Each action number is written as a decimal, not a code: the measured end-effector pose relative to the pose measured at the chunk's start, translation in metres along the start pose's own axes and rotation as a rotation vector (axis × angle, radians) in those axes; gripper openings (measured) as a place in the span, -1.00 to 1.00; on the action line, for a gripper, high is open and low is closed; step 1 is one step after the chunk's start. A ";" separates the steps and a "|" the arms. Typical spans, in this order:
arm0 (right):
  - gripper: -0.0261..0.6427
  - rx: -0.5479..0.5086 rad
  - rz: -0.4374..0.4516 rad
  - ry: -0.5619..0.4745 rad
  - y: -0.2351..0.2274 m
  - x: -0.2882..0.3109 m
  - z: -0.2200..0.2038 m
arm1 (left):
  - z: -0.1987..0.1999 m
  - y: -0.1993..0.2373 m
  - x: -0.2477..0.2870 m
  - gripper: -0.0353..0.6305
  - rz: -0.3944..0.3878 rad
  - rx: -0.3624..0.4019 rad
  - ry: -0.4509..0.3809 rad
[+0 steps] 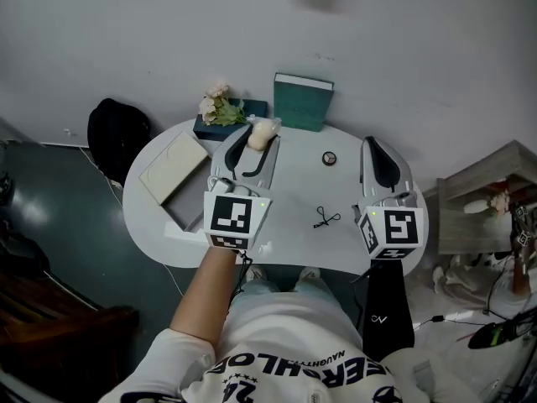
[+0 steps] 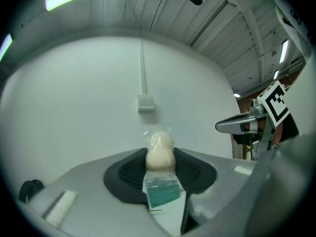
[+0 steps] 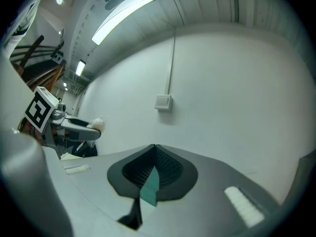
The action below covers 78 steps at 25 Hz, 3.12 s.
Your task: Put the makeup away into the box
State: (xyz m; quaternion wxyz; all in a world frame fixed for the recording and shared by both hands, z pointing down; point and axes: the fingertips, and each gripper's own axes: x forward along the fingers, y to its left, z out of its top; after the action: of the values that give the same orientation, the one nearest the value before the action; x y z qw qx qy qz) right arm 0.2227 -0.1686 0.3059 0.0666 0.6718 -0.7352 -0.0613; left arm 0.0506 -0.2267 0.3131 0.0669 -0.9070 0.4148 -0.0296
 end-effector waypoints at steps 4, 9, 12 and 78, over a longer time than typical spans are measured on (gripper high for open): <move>-0.83 0.003 0.076 -0.022 0.058 0.023 0.011 | -0.007 0.048 -0.039 -0.42 0.071 0.011 0.016; -0.83 0.018 0.163 -0.035 0.129 0.048 0.016 | -0.019 0.107 -0.088 -0.42 0.160 0.016 0.039; -0.83 0.026 0.211 -0.046 0.169 0.059 0.019 | -0.026 0.136 -0.117 -0.42 0.205 0.023 0.051; -0.83 0.001 0.288 -0.026 0.241 0.079 0.023 | -0.068 0.219 -0.182 -0.05 0.344 0.016 0.125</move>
State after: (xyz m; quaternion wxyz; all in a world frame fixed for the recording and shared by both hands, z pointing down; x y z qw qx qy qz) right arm -0.0240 -0.2253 0.3280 0.0648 0.5585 -0.8248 -0.0596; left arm -0.2392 -0.2372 0.3487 0.0522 -0.8185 0.5669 -0.0772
